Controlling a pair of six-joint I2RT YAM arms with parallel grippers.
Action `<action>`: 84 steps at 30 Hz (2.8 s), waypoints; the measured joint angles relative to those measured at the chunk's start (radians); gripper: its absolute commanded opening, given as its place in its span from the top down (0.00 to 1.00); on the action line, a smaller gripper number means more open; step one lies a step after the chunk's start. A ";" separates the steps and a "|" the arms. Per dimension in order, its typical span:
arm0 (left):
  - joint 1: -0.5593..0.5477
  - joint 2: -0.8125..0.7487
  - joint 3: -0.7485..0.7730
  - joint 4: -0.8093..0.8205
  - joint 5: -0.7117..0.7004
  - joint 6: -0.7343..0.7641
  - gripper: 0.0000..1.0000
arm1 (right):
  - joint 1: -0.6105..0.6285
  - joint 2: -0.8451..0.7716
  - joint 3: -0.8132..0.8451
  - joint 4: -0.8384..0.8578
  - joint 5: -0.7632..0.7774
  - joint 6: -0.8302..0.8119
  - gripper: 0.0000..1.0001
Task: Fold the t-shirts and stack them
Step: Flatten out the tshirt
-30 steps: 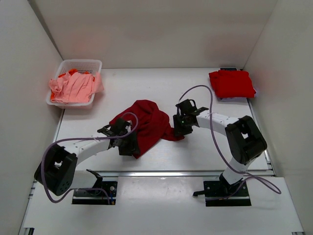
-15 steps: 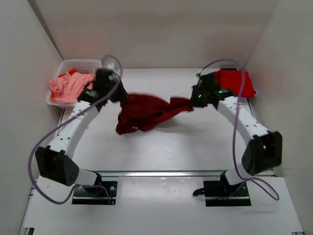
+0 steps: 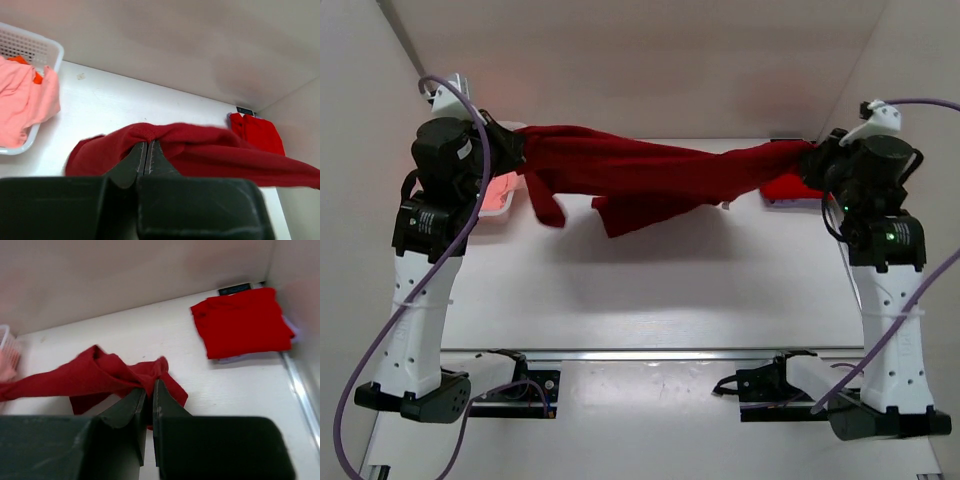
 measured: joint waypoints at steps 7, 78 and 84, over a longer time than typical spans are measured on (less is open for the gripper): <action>-0.082 -0.032 0.079 -0.064 -0.117 0.024 1.00 | -0.154 -0.124 0.075 -0.064 -0.032 -0.034 1.00; -0.010 0.136 -1.118 0.229 -0.024 -0.089 1.00 | 0.430 -0.029 -0.866 -0.004 -0.089 0.468 0.28; -0.025 0.142 -1.118 0.267 -0.003 -0.089 1.00 | 0.529 0.005 -0.946 0.042 -0.093 0.565 0.35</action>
